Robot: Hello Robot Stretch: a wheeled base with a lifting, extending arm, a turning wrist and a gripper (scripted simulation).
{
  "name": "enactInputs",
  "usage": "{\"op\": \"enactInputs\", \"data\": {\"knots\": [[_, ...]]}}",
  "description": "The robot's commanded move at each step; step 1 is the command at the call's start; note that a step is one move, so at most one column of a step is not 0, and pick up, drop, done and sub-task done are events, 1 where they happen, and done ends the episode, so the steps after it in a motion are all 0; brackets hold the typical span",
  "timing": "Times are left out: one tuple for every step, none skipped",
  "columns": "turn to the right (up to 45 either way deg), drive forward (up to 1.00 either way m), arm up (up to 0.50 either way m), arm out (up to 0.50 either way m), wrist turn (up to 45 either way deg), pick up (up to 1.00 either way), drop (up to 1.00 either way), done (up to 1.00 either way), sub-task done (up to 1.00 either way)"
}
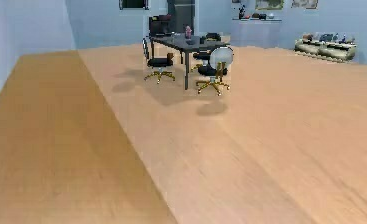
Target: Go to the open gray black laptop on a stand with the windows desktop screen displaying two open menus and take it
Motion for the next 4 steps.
{"op": "enactInputs", "data": {"knots": [[45.0, 0.00, 0.00, 0.00, 0.0, 0.00, 0.00, 0.00, 0.00], [15.0, 0.00, 0.00, 0.00, 0.0, 0.00, 0.00, 0.00, 0.00], [0.0, 1.00, 0.00, 0.00, 0.0, 0.00, 0.00, 0.00, 0.00], [0.0, 1.00, 0.00, 0.00, 0.0, 0.00, 0.00, 0.00, 0.00]]}}
